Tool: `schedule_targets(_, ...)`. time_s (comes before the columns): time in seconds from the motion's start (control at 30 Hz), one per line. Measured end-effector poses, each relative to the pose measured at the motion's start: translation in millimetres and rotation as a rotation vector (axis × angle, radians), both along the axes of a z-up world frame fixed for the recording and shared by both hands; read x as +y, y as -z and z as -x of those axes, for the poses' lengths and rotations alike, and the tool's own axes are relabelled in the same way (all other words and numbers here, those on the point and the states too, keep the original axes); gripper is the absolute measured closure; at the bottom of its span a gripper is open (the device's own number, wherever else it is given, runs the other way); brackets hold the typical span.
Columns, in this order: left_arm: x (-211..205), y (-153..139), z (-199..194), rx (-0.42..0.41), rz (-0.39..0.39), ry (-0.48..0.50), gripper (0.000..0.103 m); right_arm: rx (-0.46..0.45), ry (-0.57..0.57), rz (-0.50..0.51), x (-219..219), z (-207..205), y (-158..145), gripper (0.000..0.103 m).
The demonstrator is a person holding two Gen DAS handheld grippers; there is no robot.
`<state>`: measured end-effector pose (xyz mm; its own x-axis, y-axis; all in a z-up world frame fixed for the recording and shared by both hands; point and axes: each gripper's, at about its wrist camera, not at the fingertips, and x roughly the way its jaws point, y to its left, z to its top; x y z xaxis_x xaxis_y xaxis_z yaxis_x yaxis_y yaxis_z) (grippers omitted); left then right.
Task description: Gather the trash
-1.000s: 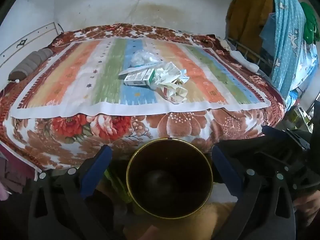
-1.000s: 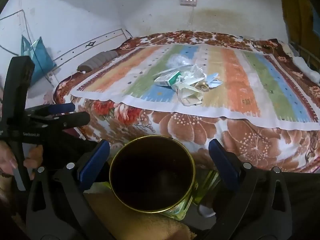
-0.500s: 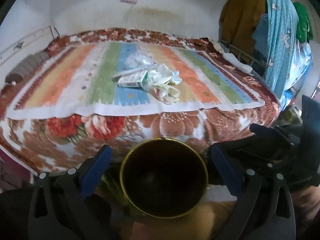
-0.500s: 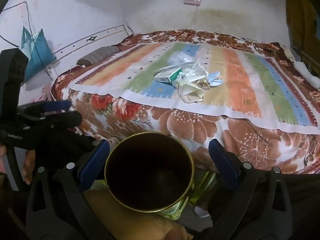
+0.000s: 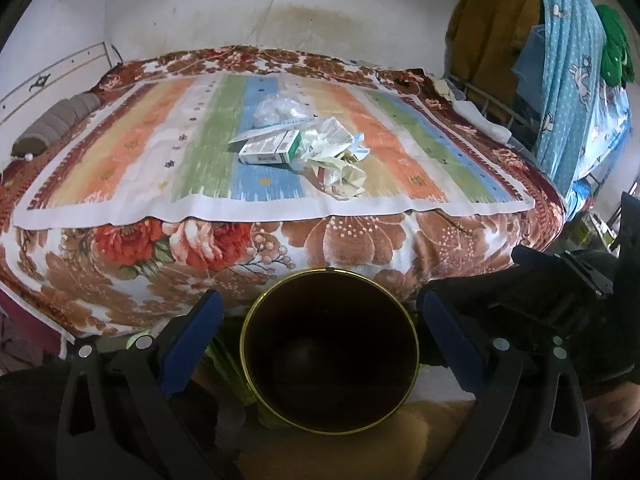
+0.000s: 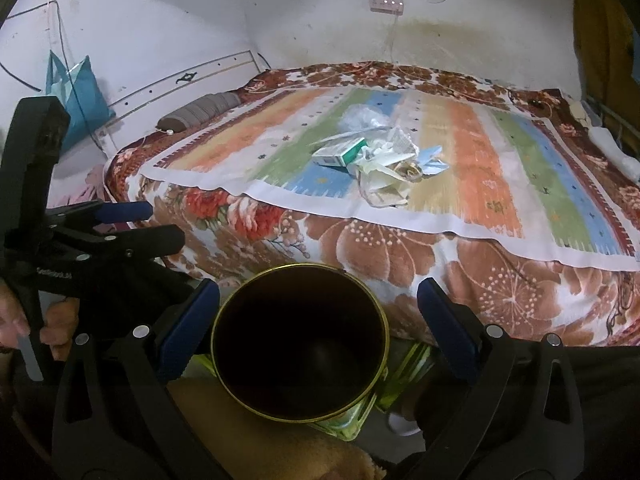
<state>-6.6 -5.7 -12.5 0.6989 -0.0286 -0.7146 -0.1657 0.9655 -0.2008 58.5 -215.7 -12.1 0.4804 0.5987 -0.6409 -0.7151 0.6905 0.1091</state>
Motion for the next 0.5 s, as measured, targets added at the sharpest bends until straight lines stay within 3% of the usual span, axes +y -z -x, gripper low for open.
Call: schedule_targets(0.5, 4.9, 0.0, -0.9, 0.006, 0.029, -0.021, 0.006, 0.024, -0.015, 0.003, 2.2, -2.2, 1.4, 0.009)
